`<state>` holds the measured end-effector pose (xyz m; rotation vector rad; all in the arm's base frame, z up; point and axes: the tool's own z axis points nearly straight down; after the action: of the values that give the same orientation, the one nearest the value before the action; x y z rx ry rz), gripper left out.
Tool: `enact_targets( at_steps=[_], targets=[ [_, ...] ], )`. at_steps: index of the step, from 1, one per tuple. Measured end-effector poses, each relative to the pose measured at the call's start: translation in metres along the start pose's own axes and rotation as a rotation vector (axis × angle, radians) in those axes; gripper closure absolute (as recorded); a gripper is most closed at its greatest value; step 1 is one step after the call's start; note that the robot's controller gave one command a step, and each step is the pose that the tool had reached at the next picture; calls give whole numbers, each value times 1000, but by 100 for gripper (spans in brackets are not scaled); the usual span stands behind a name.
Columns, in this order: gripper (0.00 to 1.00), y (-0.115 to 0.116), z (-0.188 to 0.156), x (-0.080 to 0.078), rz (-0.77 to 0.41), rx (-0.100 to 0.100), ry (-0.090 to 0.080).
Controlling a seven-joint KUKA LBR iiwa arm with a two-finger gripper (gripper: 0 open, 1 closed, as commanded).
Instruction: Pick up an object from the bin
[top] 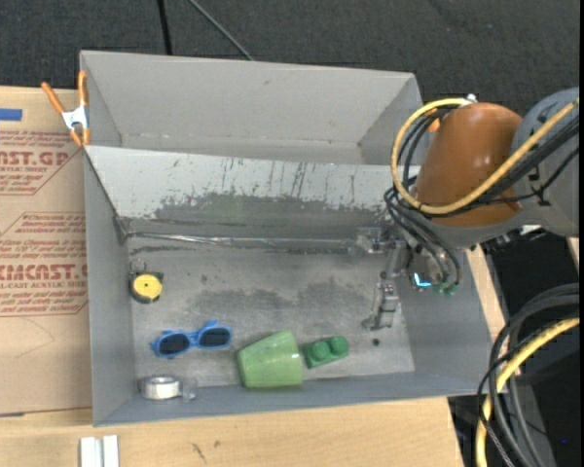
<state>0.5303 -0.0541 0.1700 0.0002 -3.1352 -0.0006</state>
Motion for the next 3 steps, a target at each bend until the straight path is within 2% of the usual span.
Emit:
enact_targets(
  at_steps=[1,2,3],
  targets=[
    [0,53,103,44,-106,-1,-11],
    [0,33,70,45,-176,2,-8],
    [0,25,63,50,-52,0,-7]
  ],
)
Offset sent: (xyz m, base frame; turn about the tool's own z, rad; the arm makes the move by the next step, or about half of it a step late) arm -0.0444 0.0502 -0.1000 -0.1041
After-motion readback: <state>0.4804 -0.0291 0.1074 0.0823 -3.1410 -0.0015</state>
